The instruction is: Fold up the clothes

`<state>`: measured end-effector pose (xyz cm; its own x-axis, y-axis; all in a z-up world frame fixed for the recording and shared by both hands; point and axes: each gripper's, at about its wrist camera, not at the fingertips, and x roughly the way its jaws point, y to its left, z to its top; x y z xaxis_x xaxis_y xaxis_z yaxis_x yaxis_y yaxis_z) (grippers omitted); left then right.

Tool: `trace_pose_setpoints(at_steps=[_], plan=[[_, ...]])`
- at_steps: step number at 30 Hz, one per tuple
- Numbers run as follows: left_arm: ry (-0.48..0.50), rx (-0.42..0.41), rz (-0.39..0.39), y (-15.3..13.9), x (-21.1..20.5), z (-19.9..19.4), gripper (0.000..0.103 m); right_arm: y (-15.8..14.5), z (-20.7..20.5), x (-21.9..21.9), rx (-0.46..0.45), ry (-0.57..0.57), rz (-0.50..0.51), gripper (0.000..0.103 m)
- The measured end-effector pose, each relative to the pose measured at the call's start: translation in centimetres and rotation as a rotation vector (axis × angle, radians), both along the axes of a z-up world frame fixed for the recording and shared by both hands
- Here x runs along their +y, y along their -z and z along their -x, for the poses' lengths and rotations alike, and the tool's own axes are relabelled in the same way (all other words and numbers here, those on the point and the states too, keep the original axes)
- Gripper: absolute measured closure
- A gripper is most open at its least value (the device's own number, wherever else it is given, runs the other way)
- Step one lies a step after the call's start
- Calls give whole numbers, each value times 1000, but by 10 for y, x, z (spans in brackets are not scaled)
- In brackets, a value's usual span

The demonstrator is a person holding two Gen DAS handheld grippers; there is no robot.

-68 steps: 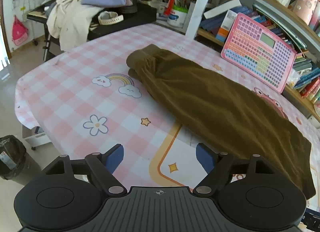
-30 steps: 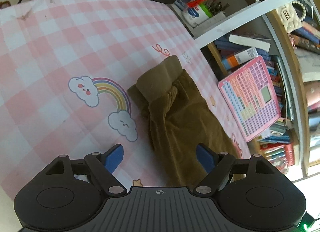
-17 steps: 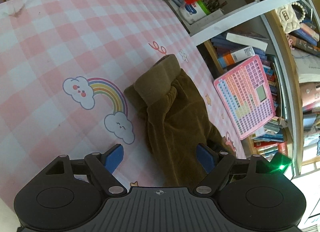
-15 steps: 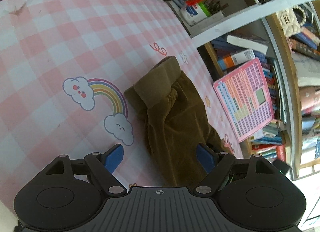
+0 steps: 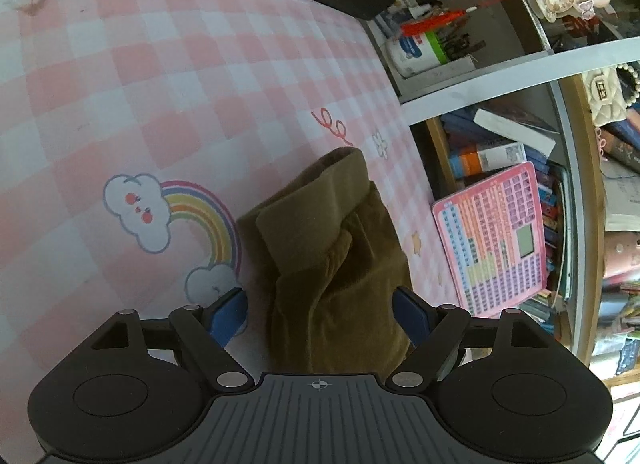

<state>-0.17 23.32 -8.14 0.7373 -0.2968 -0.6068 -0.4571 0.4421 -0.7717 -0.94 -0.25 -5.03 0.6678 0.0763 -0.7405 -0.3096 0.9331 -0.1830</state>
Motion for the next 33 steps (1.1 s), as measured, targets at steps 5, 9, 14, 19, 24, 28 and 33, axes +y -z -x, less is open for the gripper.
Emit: trace_pose_setpoints(at_steps=[5, 9, 14, 19, 24, 28, 33], plan=[[-10, 12, -33, -3, -6, -5, 29, 1, 2, -2, -2, -18, 5, 24], [-35, 29, -48, -1, -7, -4, 53, 1, 4, -1, -17, -23, 12, 24], [-64, 36, -18, 8, -4, -3, 79, 1, 5, -3, -24, -25, 9, 24], [-74, 5, 62, 15, 1, -1, 89, 1, 5, -3, -25, -17, 0, 24], [75, -152, -71, -23, -19, -2, 91, 1, 6, -4, -25, -13, -9, 24], [216, -266, -239, -57, -47, -1, 92, 1, 4, -9, -16, -14, -41, 24], [338, -361, -483, -91, -89, 5, 92, -9, 6, -46, -3, 22, -147, 24]])
